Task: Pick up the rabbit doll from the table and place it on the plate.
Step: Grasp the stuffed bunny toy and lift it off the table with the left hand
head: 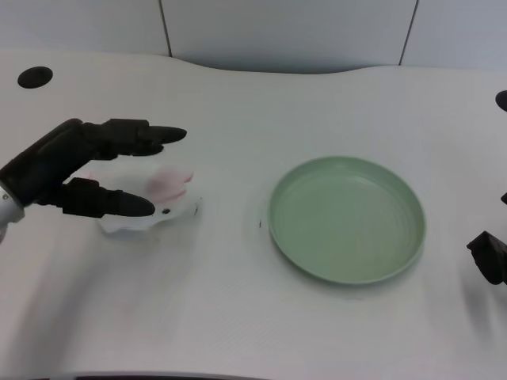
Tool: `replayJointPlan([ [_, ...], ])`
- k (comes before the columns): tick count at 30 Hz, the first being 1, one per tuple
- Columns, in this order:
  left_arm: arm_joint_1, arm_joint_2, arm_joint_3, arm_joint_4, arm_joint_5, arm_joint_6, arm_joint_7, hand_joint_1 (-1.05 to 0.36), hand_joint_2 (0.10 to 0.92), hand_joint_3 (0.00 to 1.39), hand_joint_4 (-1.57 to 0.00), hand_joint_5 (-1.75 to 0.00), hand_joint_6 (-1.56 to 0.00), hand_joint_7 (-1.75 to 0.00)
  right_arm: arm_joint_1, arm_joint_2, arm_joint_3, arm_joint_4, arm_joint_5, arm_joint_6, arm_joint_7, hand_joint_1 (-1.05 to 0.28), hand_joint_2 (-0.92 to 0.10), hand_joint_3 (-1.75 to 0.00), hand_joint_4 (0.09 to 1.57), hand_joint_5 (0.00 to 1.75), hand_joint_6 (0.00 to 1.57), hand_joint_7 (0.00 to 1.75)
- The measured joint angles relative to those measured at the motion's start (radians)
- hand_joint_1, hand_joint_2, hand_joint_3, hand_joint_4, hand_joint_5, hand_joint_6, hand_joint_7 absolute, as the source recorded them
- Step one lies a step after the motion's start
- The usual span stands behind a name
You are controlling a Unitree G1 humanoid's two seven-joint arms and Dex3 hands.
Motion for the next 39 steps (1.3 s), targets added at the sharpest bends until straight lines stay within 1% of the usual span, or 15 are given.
replayJointPlan([
  [1, -0.012, 0.014, -0.034, 0.007, 0.068, -0.002, 0.086, -0.84, 0.92, 0.03, -0.23, 0.0, -0.27, 0.0, 0.0, 0.0, 0.0, 0.0, 0.0, 0.0, 0.0, -0.64, -0.92, -0.33, 1.0, 1.75, 0.66, 1.75],
  [7, -0.114, 0.048, -0.267, 0.108, 0.423, 0.074, 0.56, -0.99, 0.921, 0.09, -0.13, 0.0, -0.19, 0.0, 0.0, 0.0, 0.0, 0.0, -0.001, -0.004, 0.002, -0.65, -0.92, -0.33, 1.0, 1.75, 0.65, 1.75],
  [10, -0.169, 0.049, -0.382, 0.171, 0.549, 0.164, 0.761, -1.04, 0.921, 0.13, -0.11, 0.0, -0.15, 0.0, 0.0, 0.0, 0.0, 0.0, -0.001, -0.005, 0.003, -0.65, -0.92, -0.33, 1.0, 1.75, 0.65, 1.75],
  [12, -0.195, 0.046, -0.432, 0.208, 0.581, 0.213, 0.827, -1.05, 0.921, 0.15, -0.09, 0.0, -0.13, 0.0, 0.0, 0.0, 0.0, 0.0, -0.001, -0.008, 0.003, -0.65, -0.92, -0.33, 1.0, 1.75, 0.64, 1.75],
  [15, -0.212, 0.028, -0.478, 0.246, 0.591, 0.271, 0.862, -1.05, 0.921, 0.22, -0.07, 0.0, -0.09, 0.0, 0.0, 0.0, 0.002, 0.0, -0.003, -0.018, 0.003, -0.66, -0.92, -0.32, 1.0, 1.75, 0.66, 1.75],
  [16, -0.214, 0.02, -0.491, 0.256, 0.592, 0.289, 0.868, -1.05, 0.921, 0.28, -0.08, 0.0, -0.09, 0.0, 0.0, 0.0, 0.002, 0.0, -0.004, -0.02, 0.002, -0.66, -0.92, -0.3, 1.0, 1.75, 0.66, 1.75],
  [20, -0.216, -0.009, -0.538, 0.28, 0.599, 0.364, 0.869, -1.05, 0.921, 0.33, -0.09, -0.01, -0.08, 0.0, 0.0, 0.0, 0.002, 0.0, -0.004, -0.02, 0.001, -0.66, -0.92, -0.3, 1.0, 1.75, 0.65, 1.75],
  [22, -0.216, -0.026, -0.547, 0.292, 0.599, 0.408, 0.84, -1.05, 0.921, 0.33, -0.13, -0.03, -0.09, -0.01, 0.0, 0.0, 0.002, 0.0, -0.004, -0.02, -0.001, -0.66, -0.92, -0.29, 0.99, 1.75, 0.65, 1.75],
  [24, -0.216, -0.042, -0.546, 0.303, 0.585, 0.433, 0.793, -1.05, 0.921, 0.28, -0.19, -0.05, -0.12, -0.02, 0.0, 0.0, 0.002, 0.0, -0.004, -0.021, -0.008, -0.67, -0.92, -0.29, 1.01, 1.75, 0.67, 1.75],
  [27, -0.216, -0.062, -0.525, 0.307, 0.543, 0.445, 0.736, -1.05, 0.921, 0.26, -0.25, -0.07, -0.15, -0.03, 0.0, 0.001, 0.003, -0.001, -0.004, -0.02, -0.016, -0.66, -0.92, -0.29, 1.01, 1.75, 0.68, 1.75],
  [33, -0.213, -0.105, -0.513, 0.307, 0.507, 0.483, 0.689, -1.01, 0.921, 0.19, -0.37, -0.09, -0.19, -0.03, 0.0, 0.001, 0.003, -0.002, -0.004, -0.02, -0.014, -0.64, -0.92, -0.31, 1.0, 1.75, 0.65, 1.75],
  [34, -0.212, -0.113, -0.515, 0.307, 0.507, 0.49, 0.689, -0.99, 0.921, 0.16, -0.42, -0.1, -0.22, -0.03, 0.0, 0.001, 0.003, -0.003, -0.004, -0.02, -0.014, -0.65, -0.92, -0.31, 1.0, 1.75, 0.65, 1.75],
  [36, -0.21, -0.128, -0.522, 0.307, 0.511, 0.517, 0.707, -0.93, 0.921, 0.13, -0.59, -0.17, -0.34, -0.05, 0.0, 0.002, 0.003, -0.005, -0.004, -0.021, -0.014, -0.66, -0.92, -0.29, 1.0, 1.75, 0.65, 1.75],
  [38, -0.209, -0.146, -0.535, 0.308, 0.521, 0.548, 0.759, -0.91, 0.921, 0.15, -0.62, -0.4, -0.46, -0.03, 0.001, 0.002, 0.003, -0.007, -0.004, -0.021, -0.013, -0.66, -0.92, -0.3, 0.99, 1.75, 0.65, 1.75],
  [39, -0.208, -0.153, -0.542, 0.308, 0.529, 0.558, 0.788, -0.87, 0.921, 0.16, -0.64, -0.63, -0.64, -0.07, 0.001, 0.003, 0.004, -0.008, -0.004, -0.021, -0.012, -0.65, -0.92, -0.32, 0.99, 1.75, 0.65, 1.75],
])
